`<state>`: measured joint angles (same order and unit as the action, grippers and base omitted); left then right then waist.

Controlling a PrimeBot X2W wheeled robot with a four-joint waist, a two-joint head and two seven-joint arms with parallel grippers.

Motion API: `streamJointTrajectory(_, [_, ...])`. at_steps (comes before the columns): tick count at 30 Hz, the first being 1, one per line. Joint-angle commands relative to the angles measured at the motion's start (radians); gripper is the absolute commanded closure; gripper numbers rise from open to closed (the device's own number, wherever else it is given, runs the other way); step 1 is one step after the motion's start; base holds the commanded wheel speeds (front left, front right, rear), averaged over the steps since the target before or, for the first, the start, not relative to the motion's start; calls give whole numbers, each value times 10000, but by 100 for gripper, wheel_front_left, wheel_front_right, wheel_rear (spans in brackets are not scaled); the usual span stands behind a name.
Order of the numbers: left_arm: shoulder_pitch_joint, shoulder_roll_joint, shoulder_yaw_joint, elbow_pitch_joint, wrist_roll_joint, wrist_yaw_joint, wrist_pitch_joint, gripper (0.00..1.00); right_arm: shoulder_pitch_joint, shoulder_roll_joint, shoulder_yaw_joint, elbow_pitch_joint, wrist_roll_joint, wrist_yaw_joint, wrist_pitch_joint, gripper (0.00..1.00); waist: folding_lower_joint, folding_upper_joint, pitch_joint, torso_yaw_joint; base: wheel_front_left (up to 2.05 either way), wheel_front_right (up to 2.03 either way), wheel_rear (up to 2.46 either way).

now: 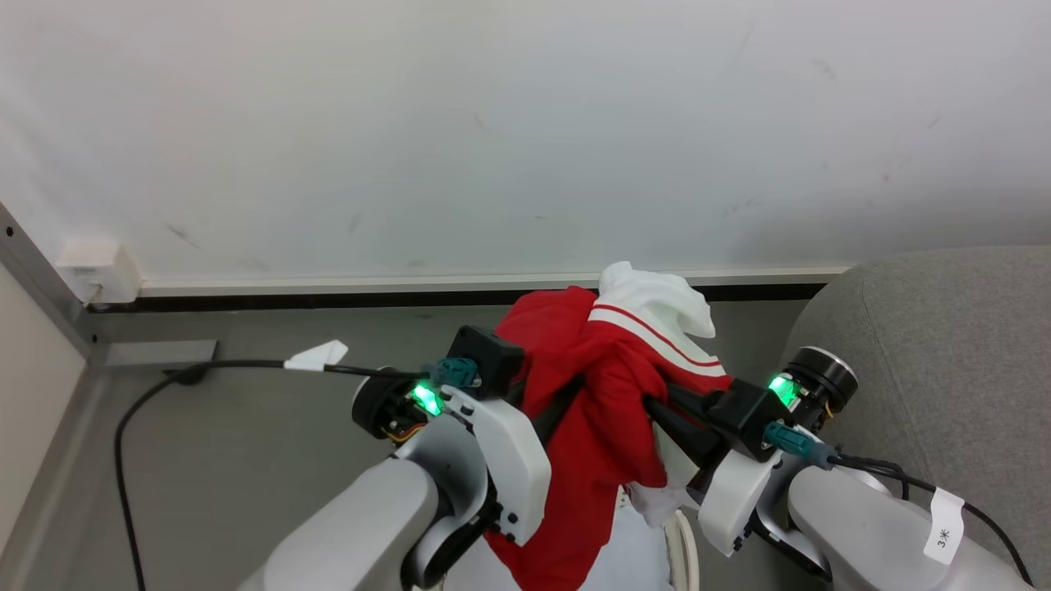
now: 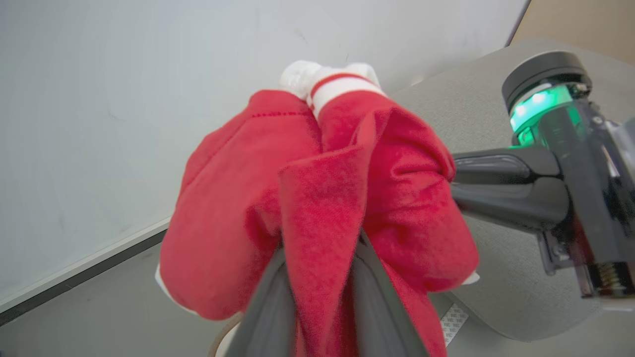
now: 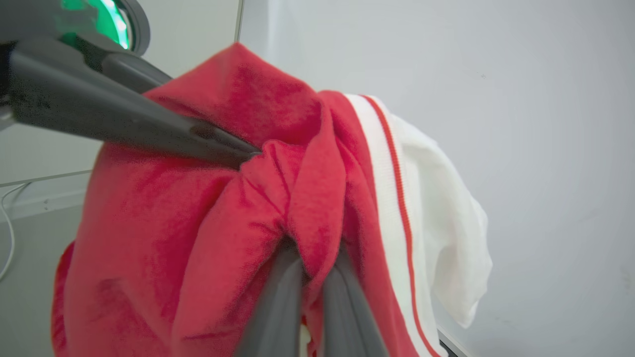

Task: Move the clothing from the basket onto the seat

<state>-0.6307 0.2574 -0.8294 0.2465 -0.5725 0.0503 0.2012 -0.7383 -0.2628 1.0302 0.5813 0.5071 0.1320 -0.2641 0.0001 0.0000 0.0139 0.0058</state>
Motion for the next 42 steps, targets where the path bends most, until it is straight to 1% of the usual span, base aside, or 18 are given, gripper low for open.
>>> streamJointTrajectory(1, [-9,-21,-6,20,14,24,-80,62,-165,-81,-51,-36,112,-25,-5,100,-1,0,7,18,0,0,0])
streamJointTrajectory(2, [-8,-24,-6,35,29,30,-119,55,-161,-92,-72,-34,121,-25,-5,100,-1,0,13,29,0,0,0])
streamJointTrajectory(3, [-8,-25,-1,46,51,51,-139,45,-154,-102,-94,-27,125,-25,-5,100,-1,0,19,42,0,0,0])
streamJointTrajectory(4, [-5,-30,-5,60,69,68,-187,27,-150,-109,-112,-22,112,-25,-5,100,-1,0,25,58,0,0,0])
streamJointTrajectory(5, [3,-32,-13,69,84,83,-202,1,-142,-115,-134,-19,107,-25,-5,100,-1,0,25,77,0,0,0])
streamJointTrajectory(11, [127,9,-42,47,120,158,-333,0,-28,-150,-264,4,102,-23,-5,100,-1,0,-27,212,0,0,0])
streamJointTrajectory(25, [574,401,-19,-637,129,503,-514,0,249,-492,-494,68,126,-25,-5,100,-1,0,-237,596,0,0,0])
streamJointTrajectory(35, [798,630,-5,-1106,46,724,-447,0,236,-668,-627,26,123,-23,-5,100,-1,0,-307,661,0,0,0])
streamJointTrajectory(42, [843,702,20,-1225,0,845,-437,0,130,-738,-693,-6,82,-23,-5,100,-1,0,-326,579,0,0,0])
